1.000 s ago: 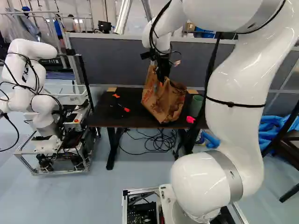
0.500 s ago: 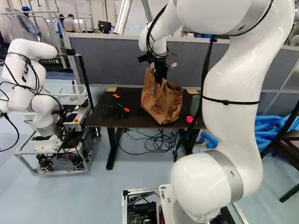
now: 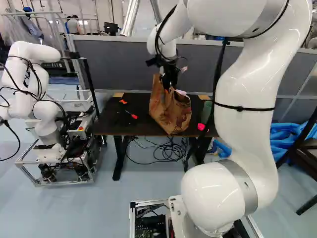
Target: Pick up the bag on the ground and place it on the table
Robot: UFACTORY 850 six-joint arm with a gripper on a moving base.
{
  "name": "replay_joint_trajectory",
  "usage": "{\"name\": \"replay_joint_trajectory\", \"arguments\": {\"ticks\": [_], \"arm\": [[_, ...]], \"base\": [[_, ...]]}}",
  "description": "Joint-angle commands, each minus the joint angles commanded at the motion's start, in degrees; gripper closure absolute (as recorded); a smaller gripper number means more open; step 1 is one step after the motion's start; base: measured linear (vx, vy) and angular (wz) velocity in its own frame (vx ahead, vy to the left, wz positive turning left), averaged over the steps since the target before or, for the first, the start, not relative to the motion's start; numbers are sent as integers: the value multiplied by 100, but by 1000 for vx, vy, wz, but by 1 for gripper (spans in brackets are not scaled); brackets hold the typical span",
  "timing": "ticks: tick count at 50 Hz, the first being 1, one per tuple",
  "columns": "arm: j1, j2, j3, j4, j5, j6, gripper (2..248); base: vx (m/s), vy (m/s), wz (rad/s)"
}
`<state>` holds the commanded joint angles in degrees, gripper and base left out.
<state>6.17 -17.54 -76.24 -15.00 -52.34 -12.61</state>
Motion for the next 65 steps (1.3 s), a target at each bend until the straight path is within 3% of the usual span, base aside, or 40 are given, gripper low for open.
{"name": "replay_joint_trajectory", "arguments": {"ticks": [2,3,7,8,13,14,18,19,23,24,40,65], "arm": [[0,0,0,0,0,0,178],[0,0,0,0,0,0,143],[0,0,0,0,0,0,143],[0,0,0,0,0,0,107],[0,0,0,0,0,0,107],[0,0,0,0,0,0,70],[0,0,0,0,0,0,70],[0,0,0,0,0,0,34],[0,9,1,0,0,0,34],[0,17,1,0,0,0,4],[0,239,13,0,-43,0,3],[60,618,5,8,-464,0,3]], "base": [[0,0,0],[0,0,0],[0,0,0],[0,0,0],[0,0,0],[0,0,0],[0,0,0],[0,0,0],[0,0,0],[0,0,0],[0,0,0],[0,0,0]]}}
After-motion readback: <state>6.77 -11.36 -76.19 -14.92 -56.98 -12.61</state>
